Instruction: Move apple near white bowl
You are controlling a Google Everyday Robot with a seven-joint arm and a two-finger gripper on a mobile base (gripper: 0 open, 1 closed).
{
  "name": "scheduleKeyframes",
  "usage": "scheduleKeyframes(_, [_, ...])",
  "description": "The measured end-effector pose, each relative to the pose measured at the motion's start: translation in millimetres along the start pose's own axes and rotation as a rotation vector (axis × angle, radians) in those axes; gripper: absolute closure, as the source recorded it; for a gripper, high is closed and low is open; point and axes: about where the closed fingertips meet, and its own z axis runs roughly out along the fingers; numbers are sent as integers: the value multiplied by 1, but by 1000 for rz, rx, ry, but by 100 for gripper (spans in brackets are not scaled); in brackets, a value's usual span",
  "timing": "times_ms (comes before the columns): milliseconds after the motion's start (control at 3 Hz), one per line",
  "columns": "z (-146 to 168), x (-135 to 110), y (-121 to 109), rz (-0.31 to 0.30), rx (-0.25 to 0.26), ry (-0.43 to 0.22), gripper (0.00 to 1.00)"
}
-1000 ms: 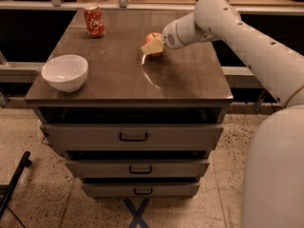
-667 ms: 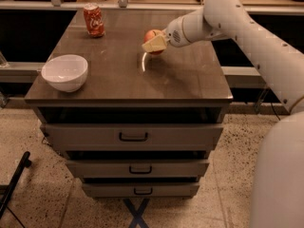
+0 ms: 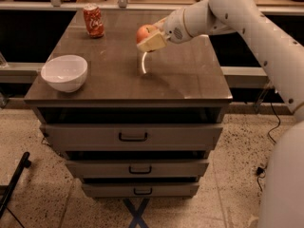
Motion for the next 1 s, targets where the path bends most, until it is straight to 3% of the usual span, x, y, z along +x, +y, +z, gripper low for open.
scheduleKeyframes(333, [8, 0, 9, -6, -57, 14, 100])
scheduleKeyframes(667, [53, -9, 77, -109, -274, 62, 100])
scheduleKeyframes(1000, [77, -12, 119, -171, -396, 95, 100])
